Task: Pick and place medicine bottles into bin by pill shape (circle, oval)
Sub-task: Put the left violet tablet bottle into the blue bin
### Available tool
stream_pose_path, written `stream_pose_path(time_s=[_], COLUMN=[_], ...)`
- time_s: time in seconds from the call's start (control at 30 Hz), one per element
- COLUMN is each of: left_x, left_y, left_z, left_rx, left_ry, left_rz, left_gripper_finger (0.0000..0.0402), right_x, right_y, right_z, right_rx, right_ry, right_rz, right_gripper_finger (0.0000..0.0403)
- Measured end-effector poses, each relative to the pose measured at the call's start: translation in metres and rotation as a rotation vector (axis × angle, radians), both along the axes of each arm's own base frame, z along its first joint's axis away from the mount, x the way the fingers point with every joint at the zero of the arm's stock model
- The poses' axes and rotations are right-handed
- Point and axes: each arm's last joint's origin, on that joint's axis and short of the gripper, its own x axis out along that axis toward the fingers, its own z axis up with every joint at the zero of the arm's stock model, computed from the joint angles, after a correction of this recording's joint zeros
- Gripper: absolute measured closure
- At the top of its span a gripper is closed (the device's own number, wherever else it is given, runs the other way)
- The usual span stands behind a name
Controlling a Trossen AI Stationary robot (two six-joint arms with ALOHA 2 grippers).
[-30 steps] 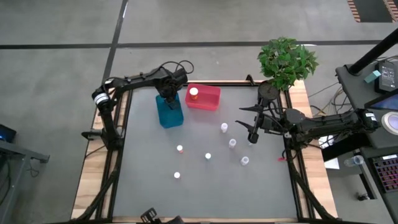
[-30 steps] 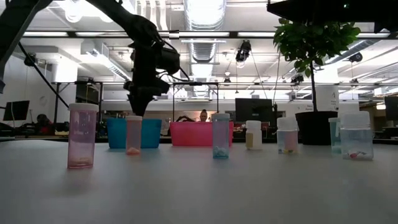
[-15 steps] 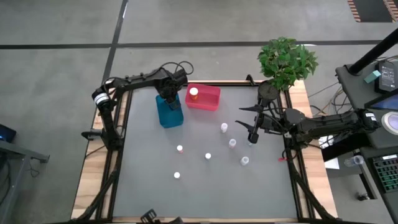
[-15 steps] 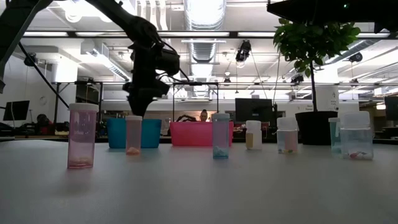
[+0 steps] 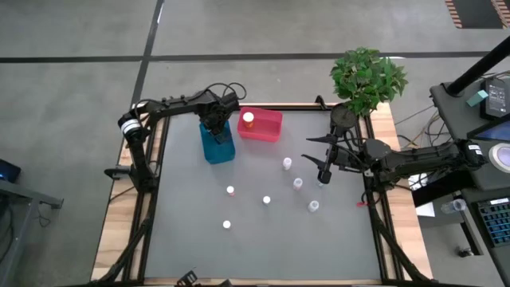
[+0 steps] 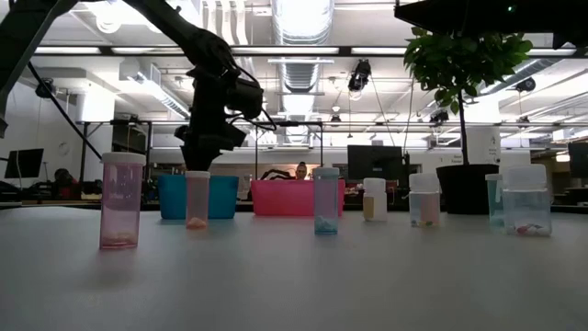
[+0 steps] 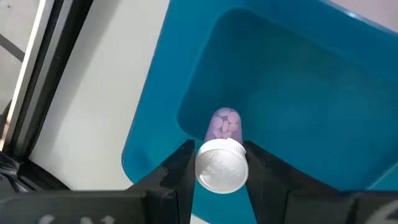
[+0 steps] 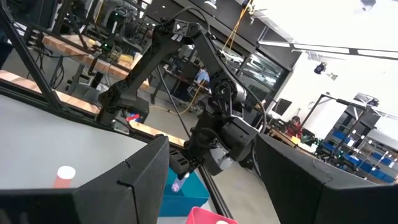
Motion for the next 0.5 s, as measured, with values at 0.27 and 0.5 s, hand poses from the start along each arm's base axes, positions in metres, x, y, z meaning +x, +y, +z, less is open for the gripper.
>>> stream_pose_path(time_s=[0.27, 0.5], left_x=[-0.0006, -0.0004], left_y=[-0.0004, -0.0003], left_z=[-0.0039, -0.0039], left_rx=[0.004, 0.006], left_ry=[-0.007, -0.009], left_rz=[0.033, 0.034], left_gripper_finger=[0.0304, 0.0304], right_x=[0.0000, 0.0000], right_y=[0.0000, 0.0000], right_z=[-0.0001, 0.0000], right_rx=[0.000, -0.003], right_ry=[0.000, 0.000], right_rz=[0.000, 0.000], right_gripper_finger=[0.0177, 0.0177])
